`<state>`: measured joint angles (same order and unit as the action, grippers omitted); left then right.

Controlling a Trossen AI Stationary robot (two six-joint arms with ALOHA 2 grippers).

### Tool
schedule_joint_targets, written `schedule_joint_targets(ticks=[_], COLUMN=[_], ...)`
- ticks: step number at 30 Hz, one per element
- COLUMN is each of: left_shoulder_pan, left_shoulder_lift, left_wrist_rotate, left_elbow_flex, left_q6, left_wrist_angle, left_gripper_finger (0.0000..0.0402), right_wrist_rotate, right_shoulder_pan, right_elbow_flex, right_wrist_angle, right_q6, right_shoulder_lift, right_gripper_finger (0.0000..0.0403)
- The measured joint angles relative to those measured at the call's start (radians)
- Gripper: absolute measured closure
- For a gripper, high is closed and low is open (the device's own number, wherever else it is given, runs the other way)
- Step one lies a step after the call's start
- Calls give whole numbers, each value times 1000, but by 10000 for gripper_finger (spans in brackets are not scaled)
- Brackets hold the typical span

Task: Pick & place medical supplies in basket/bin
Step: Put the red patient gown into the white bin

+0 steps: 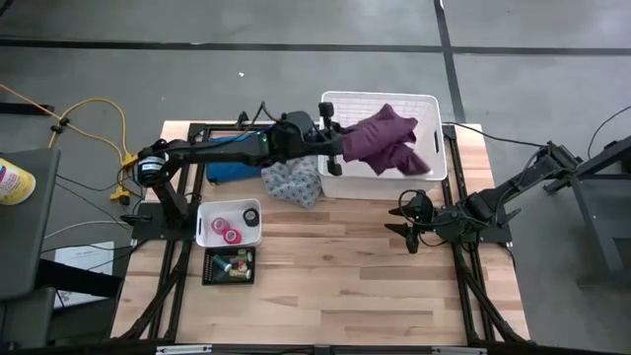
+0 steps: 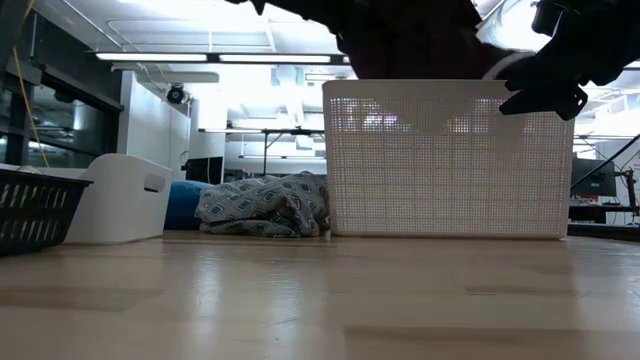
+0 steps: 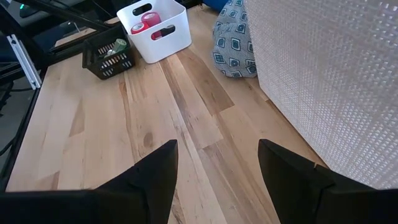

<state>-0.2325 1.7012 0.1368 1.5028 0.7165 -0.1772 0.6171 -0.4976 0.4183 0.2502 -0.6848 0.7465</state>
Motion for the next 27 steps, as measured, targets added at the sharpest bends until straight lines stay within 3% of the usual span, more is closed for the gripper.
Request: schedule_joint_targets(ticks=[9,18,27], left_shoulder_pan=[-61,-101,-124], left_shoulder_lift=[0,0,91], left_wrist_rotate=[-35,-148,-142], left_elbow_flex=[0,0,1], left_q6=[-2,21,28], left_wrist_angle=[-10,-8,-120], left_gripper_finger=[367,367,367], right_wrist_rotate=[0,0,1], right_shoulder_pan=[0,0,0], right_elbow_flex=[0,0,0], right_wrist_angle=[0,0,-1], right_q6=[0,0,0], right_shoulder_lift=[0,0,0], right_gripper_finger=[192,192,192])
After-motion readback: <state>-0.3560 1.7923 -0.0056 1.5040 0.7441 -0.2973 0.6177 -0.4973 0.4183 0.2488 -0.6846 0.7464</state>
